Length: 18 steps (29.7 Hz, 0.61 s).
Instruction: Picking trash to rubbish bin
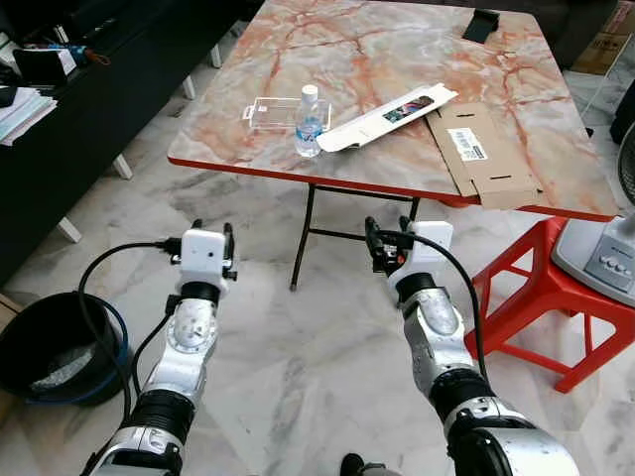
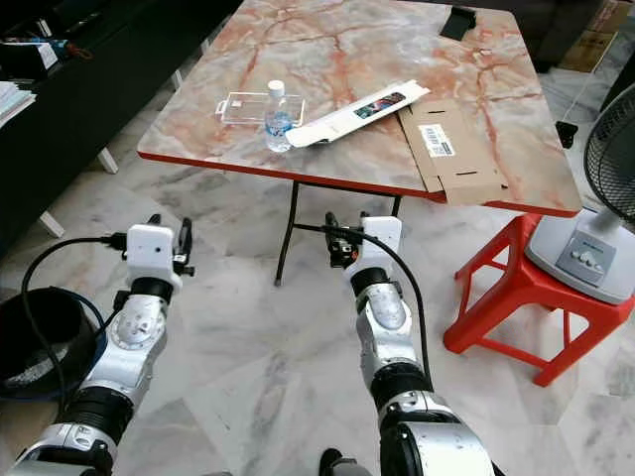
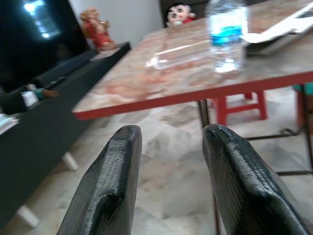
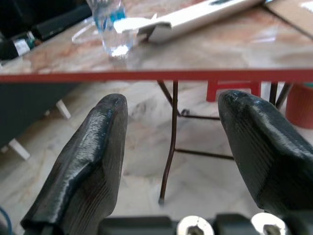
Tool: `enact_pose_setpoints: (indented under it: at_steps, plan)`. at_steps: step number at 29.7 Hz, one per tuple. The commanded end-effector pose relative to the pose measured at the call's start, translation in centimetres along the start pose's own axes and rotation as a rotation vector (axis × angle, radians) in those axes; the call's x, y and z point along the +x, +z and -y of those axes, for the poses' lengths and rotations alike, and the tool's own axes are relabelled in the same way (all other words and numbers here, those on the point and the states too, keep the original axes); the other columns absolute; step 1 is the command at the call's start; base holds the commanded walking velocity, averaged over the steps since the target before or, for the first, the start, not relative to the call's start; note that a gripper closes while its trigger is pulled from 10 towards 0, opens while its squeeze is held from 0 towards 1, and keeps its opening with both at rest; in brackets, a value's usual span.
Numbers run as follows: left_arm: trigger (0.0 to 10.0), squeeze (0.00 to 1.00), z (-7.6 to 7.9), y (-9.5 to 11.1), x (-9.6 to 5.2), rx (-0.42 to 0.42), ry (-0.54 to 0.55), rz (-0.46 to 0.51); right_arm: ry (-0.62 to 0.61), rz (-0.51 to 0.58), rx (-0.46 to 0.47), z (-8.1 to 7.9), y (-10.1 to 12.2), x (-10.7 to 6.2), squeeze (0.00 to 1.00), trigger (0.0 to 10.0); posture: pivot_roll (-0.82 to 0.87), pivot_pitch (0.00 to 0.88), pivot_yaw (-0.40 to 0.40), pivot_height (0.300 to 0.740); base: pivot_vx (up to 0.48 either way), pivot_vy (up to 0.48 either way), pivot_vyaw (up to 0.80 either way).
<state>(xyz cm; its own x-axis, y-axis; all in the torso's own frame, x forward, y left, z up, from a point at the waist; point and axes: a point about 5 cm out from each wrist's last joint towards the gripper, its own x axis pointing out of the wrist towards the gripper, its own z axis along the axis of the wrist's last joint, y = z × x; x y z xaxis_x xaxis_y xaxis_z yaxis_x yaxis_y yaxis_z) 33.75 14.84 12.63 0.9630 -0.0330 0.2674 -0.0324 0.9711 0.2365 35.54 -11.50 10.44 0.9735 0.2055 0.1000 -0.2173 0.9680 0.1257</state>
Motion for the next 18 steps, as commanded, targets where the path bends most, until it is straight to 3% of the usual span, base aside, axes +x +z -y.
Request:
enact_pose_setpoints:
  at_steps: [1,6,11,15,18]
  plan:
    - [10.0,0.00,0.4,-0.3,-0.3,0.008,-0.020,-0.021,0.032,-0.014,-0.008,-0.7,-0.5,-0.3,0.00,10.0,0.12,0.164,-0.014,0.740,0.000,0.000,0.00]
    - [10.0,0.00,0.1,0.2,-0.3,0.017,0.002,-0.005,0.059,0.004,0.007,-1.6,0.1,0.4,0.00,10.0,0.15,0.174,-0.036,0.740,0.000,0.000,0.00]
    - [10.0,0.00,0.0,-0.6,-1.3,0.048,-0.013,-0.033,0.105,-0.006,0.005,-2.9,0.0,0.5,0.00,10.0,0.15,0.172,-0.039,0.740,0.000,0.000,0.00]
    - [10.0,0.00,-0.1,-0.7,-1.5,0.041,-0.006,-0.037,0.112,-0.004,0.015,-3.1,-0.1,0.4,0.00,10.0,0.15,0.172,-0.039,0.740,0.000,0.000,0.00]
    - [10.0,0.00,0.0,-0.8,-1.1,0.014,0.009,-0.052,0.104,-0.002,-0.021,-2.9,-0.3,0.1,0.00,10.0,0.10,0.141,-0.023,0.740,0.000,0.000,-0.80]
